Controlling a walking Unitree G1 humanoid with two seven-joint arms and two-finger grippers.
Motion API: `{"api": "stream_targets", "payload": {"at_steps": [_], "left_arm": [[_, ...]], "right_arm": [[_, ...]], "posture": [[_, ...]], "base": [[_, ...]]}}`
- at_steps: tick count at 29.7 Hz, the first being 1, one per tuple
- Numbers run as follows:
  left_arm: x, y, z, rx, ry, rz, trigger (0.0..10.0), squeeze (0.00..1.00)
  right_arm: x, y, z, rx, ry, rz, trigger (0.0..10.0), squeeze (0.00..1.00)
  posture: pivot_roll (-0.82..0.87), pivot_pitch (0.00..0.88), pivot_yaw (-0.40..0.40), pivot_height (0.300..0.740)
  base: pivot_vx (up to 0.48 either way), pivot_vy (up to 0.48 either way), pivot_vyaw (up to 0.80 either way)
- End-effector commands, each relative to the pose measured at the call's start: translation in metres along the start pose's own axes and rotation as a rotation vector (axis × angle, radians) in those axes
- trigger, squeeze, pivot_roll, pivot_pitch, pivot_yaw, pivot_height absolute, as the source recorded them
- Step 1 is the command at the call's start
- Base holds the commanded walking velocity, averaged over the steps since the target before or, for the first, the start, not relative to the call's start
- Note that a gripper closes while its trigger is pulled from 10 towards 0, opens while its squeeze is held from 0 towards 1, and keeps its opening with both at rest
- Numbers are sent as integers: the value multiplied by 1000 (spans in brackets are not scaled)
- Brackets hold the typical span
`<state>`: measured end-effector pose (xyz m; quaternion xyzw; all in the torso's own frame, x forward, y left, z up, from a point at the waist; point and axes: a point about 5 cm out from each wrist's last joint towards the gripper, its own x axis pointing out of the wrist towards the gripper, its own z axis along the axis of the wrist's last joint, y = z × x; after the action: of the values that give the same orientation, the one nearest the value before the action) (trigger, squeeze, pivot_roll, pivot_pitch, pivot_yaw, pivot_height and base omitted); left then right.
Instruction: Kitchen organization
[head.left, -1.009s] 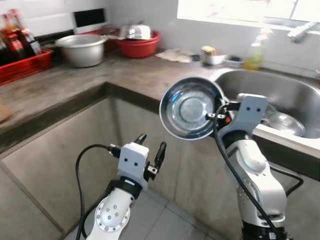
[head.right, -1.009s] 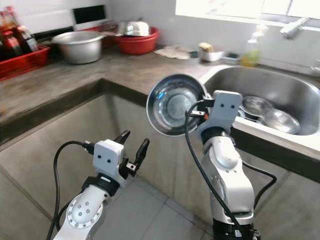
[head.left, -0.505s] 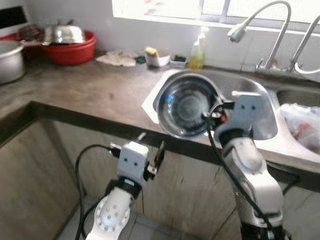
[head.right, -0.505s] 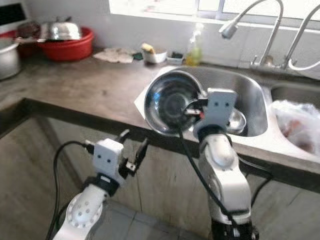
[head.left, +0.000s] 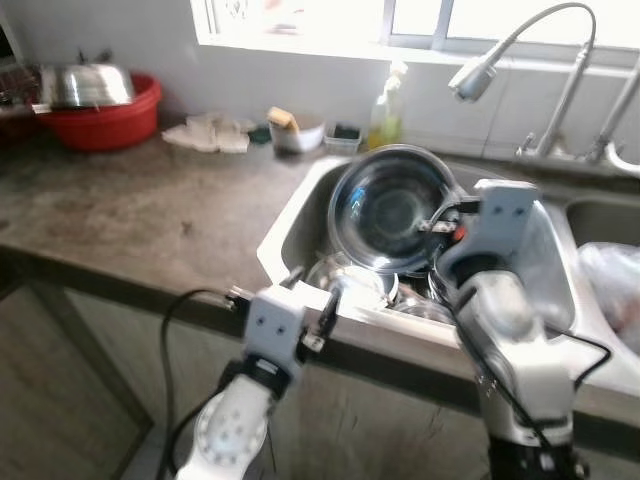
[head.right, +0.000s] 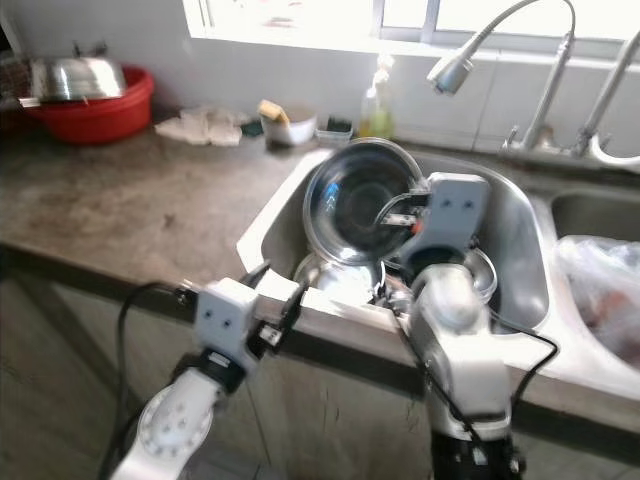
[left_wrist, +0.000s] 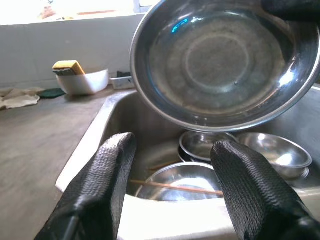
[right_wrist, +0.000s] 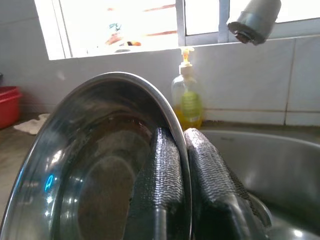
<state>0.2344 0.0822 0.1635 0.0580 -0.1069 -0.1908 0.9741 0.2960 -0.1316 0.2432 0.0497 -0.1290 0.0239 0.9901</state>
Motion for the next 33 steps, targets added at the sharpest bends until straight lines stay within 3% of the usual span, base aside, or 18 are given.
{"api": "stream_targets", "payload": {"at_steps": [1,10,15,18,24,33], "left_arm": [[1,-5,3,5,-10,-9,10000,0],[2,-5,1,-9,-1,-8,10000,0],[1,-7,3,-14,-1,-13,10000,0],[-1,-10,4,-24,-1,-22,10000,0],[-7,-13,4,-30,10,-18,10000,0],[-13,-14,7,-44,23,-15,10000,0]], "right_arm": [[3,-12,7,-19,-29,-40,10000,0],[16,-24,9,-79,-13,-64,10000,0],[31,-34,3,-157,44,-78,10000,0],[48,-47,-10,-192,147,-114,10000,0],[64,-63,-25,-257,249,-140,10000,0],[73,-78,-57,-203,439,-186,10000,0]], "posture": [[148,78,-35,740],[148,85,-37,740],[150,97,-40,740],[150,112,-42,740],[164,129,-55,740],[180,162,-61,740]], "base": [[307,0,0],[34,0,0],[0,0,0],[0,0,0],[0,0,0],[0,0,0]]}}
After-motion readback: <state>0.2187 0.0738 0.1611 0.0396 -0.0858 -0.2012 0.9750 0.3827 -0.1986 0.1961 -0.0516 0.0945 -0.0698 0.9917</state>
